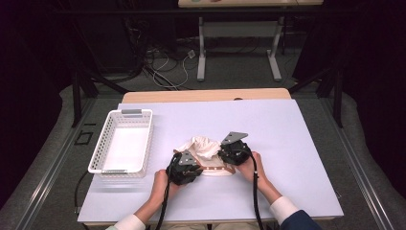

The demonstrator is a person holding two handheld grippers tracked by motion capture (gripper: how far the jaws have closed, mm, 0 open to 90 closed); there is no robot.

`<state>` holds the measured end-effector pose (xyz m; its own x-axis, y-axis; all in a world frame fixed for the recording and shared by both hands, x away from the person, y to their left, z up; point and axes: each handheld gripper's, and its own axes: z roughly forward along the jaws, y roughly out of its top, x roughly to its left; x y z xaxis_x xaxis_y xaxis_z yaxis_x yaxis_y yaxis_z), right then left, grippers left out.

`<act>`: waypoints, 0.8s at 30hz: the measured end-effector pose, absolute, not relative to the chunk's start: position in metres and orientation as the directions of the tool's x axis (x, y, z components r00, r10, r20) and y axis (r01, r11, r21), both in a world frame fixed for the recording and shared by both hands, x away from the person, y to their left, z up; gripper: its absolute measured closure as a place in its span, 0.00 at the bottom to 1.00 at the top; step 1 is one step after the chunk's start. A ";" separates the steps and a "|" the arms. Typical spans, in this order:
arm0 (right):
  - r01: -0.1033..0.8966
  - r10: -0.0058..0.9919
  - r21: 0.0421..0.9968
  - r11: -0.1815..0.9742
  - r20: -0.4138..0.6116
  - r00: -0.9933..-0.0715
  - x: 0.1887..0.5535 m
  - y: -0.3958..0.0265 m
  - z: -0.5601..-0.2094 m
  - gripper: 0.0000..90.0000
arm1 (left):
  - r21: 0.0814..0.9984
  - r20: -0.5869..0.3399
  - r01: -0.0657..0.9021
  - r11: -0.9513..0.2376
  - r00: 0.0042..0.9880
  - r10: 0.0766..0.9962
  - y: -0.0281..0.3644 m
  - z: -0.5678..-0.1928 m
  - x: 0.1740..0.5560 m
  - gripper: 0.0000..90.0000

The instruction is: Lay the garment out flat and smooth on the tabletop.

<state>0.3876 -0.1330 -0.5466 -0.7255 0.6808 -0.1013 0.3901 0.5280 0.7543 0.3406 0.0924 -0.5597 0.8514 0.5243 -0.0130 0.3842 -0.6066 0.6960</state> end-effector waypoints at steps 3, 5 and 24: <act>0.396 0.684 0.763 0.510 -0.080 -0.725 0.388 -0.132 -0.546 0.96 | 0.695 -0.006 0.372 -0.616 0.859 0.512 0.091 -0.559 0.340 0.96; 0.394 0.687 0.770 0.501 -0.078 -0.722 0.388 -0.133 -0.546 0.98 | 0.691 -0.006 0.372 -0.620 0.861 0.509 0.091 -0.559 0.339 0.96; 0.456 0.787 0.817 0.352 0.005 -0.617 0.390 -0.165 -0.525 0.99 | 0.646 -0.021 0.323 -0.691 0.913 0.407 0.101 -0.549 0.319 0.96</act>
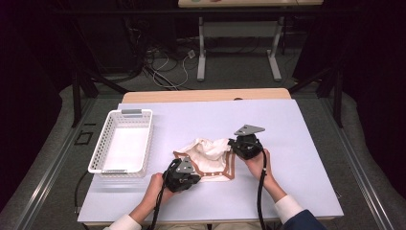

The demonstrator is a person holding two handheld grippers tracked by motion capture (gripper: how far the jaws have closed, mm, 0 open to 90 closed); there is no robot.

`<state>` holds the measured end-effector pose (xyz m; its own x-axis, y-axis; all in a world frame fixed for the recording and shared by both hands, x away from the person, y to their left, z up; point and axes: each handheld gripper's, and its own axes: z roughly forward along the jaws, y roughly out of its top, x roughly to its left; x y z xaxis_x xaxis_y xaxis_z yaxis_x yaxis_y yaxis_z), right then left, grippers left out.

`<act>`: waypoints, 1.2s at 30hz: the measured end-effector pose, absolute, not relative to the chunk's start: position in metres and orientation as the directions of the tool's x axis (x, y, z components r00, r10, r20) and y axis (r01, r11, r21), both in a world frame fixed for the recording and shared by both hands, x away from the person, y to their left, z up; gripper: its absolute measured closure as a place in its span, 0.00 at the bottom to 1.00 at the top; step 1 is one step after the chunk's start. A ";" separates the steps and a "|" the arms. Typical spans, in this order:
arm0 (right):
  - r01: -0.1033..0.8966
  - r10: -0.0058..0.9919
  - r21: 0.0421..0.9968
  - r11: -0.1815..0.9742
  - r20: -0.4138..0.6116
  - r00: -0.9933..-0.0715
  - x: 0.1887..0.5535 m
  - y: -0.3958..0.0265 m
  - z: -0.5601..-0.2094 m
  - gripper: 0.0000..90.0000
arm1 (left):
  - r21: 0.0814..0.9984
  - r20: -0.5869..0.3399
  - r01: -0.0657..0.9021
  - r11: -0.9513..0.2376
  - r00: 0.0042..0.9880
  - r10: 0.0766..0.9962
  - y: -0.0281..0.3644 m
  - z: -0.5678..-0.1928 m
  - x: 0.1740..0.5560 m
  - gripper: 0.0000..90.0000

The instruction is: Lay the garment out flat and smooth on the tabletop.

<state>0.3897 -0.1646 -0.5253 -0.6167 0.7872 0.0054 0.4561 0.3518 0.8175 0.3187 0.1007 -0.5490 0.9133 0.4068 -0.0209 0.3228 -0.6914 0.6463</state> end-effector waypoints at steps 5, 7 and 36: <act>0.485 0.805 0.803 0.345 0.013 -0.594 0.399 -0.172 -0.536 0.98 | 0.637 -0.017 0.322 -0.700 0.914 0.405 0.103 -0.548 0.317 0.91; 0.519 0.811 0.783 0.342 0.033 -0.584 0.404 -0.174 -0.543 0.93 | 0.644 -0.014 0.334 -0.688 0.905 0.426 0.103 -0.548 0.318 0.78; 0.613 0.807 0.713 0.341 0.112 -0.579 0.407 -0.178 -0.558 0.66 | 0.684 0.087 0.526 -0.506 0.630 0.772 0.127 -0.553 0.352 0.44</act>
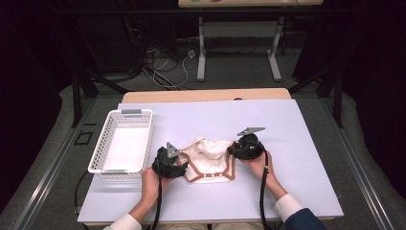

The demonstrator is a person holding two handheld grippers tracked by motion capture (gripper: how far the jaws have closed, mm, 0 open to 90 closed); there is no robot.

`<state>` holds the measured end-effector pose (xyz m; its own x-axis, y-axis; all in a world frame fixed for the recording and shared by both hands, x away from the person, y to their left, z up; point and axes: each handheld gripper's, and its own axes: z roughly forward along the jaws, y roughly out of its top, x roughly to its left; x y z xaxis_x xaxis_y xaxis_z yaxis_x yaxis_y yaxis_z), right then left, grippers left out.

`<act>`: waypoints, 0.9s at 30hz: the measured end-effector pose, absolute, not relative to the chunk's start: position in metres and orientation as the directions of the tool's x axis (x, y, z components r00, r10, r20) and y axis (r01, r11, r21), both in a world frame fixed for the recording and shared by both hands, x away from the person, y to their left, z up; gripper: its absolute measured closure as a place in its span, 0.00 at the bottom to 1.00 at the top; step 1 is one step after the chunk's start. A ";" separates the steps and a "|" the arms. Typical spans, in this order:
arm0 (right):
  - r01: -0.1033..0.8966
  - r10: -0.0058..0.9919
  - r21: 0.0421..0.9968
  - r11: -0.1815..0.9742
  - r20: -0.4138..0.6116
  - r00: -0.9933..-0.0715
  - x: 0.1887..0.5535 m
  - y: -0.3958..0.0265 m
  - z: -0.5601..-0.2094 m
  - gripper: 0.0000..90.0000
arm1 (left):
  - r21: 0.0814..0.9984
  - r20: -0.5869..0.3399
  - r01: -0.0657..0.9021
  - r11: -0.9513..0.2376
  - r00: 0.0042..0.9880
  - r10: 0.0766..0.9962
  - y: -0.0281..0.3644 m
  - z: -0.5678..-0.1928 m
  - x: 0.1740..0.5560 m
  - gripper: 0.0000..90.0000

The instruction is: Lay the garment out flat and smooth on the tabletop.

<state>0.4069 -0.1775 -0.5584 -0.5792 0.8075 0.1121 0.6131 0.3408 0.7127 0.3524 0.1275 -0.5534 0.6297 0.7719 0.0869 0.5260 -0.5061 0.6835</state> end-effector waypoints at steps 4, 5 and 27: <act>0.609 0.813 0.714 0.345 0.098 -0.574 0.406 -0.176 -0.559 0.71 | 0.676 0.057 0.530 -0.513 0.656 0.753 0.127 -0.557 0.356 0.55; 0.607 0.814 0.716 0.344 0.095 -0.573 0.406 -0.176 -0.559 0.72 | 0.689 0.040 0.528 -0.497 0.656 0.754 0.127 -0.559 0.356 0.57; 0.599 0.825 0.742 0.301 0.113 -0.554 0.409 -0.175 -0.563 0.97 | 0.710 0.030 0.513 -0.483 0.663 0.748 0.133 -0.558 0.356 0.99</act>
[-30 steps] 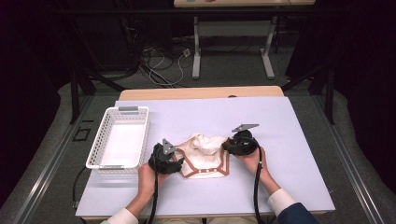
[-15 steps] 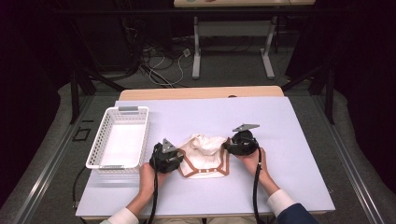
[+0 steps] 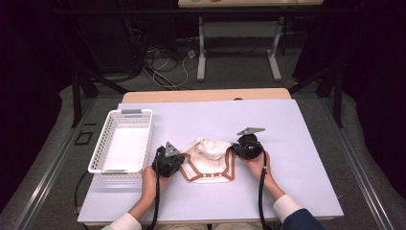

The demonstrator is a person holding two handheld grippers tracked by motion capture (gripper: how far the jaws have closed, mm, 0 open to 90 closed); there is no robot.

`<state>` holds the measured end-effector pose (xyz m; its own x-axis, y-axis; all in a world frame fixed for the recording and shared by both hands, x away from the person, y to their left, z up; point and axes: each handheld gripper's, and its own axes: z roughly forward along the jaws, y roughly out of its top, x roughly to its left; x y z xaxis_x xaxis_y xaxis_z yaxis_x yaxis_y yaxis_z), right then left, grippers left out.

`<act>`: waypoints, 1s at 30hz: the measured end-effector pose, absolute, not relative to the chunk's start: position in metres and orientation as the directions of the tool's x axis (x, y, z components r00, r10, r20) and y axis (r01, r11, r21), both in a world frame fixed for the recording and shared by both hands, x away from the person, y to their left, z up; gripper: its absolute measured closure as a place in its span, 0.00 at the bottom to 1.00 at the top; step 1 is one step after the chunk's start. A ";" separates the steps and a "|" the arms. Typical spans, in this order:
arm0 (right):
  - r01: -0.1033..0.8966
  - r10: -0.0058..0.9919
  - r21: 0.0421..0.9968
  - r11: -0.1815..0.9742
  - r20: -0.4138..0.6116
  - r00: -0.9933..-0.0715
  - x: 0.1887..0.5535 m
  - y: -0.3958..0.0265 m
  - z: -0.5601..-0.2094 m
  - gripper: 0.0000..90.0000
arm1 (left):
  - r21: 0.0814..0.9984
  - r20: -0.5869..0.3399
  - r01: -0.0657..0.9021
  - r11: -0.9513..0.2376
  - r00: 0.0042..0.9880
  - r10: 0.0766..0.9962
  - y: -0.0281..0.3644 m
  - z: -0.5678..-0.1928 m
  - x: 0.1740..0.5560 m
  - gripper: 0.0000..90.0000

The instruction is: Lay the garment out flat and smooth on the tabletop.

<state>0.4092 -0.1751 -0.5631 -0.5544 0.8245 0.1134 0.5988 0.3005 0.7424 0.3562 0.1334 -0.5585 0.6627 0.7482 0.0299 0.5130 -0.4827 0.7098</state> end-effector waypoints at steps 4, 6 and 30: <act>0.596 0.823 0.736 0.321 0.095 -0.560 0.405 -0.177 -0.560 0.98 | 0.713 0.021 0.512 -0.478 0.667 0.745 0.137 -0.552 0.349 0.99; 0.595 0.822 0.734 0.326 0.092 -0.563 0.402 -0.180 -0.557 0.98 | 0.713 0.010 0.516 -0.474 0.669 0.743 0.139 -0.550 0.345 0.99; 0.453 0.748 0.760 0.465 -0.065 -0.660 0.400 -0.165 -0.548 0.47 | 0.717 0.191 0.409 -0.564 0.663 0.724 0.118 -0.539 0.354 0.56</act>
<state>0.4004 -0.1653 -0.5475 -0.6600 0.7485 -0.0645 0.4534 0.4654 0.7602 0.3540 0.1184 -0.5388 0.6631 0.7238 0.1907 0.4091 -0.5638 0.7174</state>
